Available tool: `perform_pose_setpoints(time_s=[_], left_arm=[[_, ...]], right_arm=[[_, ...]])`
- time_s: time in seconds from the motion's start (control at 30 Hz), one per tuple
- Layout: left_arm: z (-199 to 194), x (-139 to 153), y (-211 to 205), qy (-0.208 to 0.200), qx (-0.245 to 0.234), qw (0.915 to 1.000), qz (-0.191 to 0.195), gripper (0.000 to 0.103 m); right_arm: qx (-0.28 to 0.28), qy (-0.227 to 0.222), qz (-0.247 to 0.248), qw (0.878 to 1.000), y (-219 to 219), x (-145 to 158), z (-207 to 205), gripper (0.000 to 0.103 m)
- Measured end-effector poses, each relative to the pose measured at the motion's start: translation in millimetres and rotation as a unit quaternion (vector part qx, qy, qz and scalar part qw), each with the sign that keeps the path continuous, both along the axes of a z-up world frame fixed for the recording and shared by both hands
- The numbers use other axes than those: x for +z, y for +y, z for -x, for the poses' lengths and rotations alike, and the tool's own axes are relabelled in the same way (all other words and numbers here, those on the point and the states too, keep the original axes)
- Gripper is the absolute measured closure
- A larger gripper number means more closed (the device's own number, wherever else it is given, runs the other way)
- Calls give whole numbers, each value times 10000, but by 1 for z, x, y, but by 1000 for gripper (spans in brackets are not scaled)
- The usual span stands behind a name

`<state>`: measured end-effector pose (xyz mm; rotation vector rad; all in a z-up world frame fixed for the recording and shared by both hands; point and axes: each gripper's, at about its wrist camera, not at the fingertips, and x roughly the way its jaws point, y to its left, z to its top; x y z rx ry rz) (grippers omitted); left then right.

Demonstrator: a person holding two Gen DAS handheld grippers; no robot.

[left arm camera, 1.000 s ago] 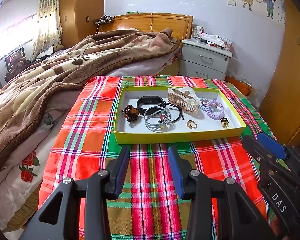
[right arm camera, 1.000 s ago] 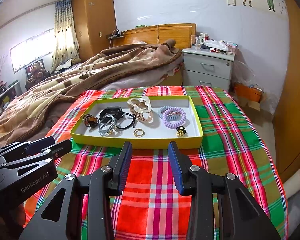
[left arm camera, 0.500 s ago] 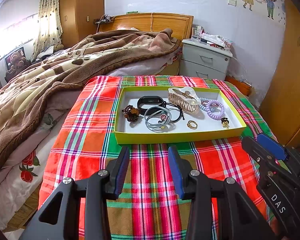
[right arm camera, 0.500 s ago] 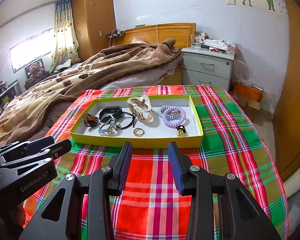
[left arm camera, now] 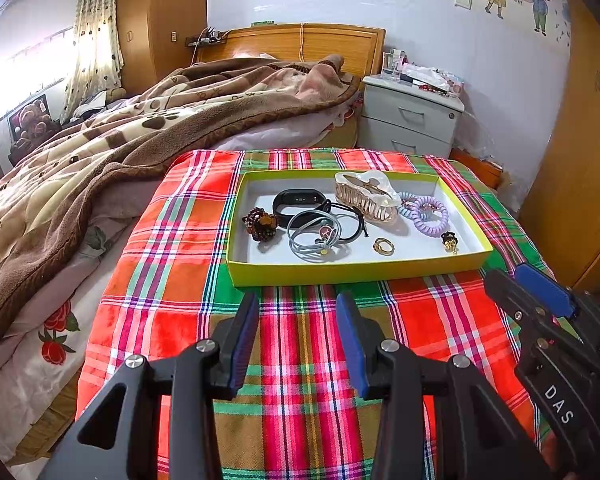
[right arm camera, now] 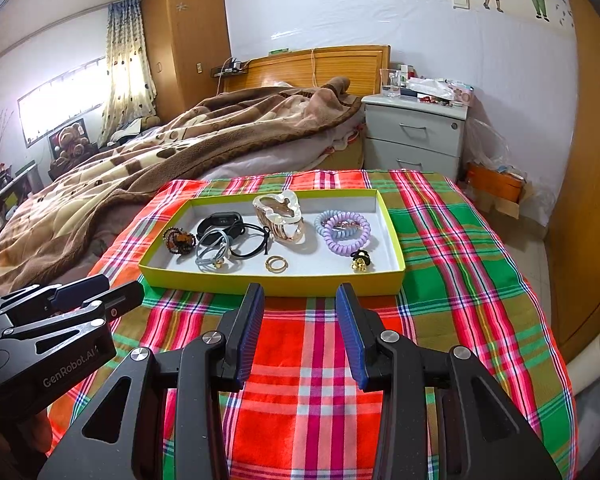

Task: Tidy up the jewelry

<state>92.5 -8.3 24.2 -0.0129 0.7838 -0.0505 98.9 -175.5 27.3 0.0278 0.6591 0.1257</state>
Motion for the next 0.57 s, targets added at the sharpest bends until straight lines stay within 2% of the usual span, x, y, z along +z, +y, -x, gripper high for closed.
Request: perform_pose_setpoints(time_s=[0.57], left_arm=[[-1,1,-1,28,-13,10000,13,61]], right_arm=[[-31,-3,-26,10000,-4,2,-1,65]])
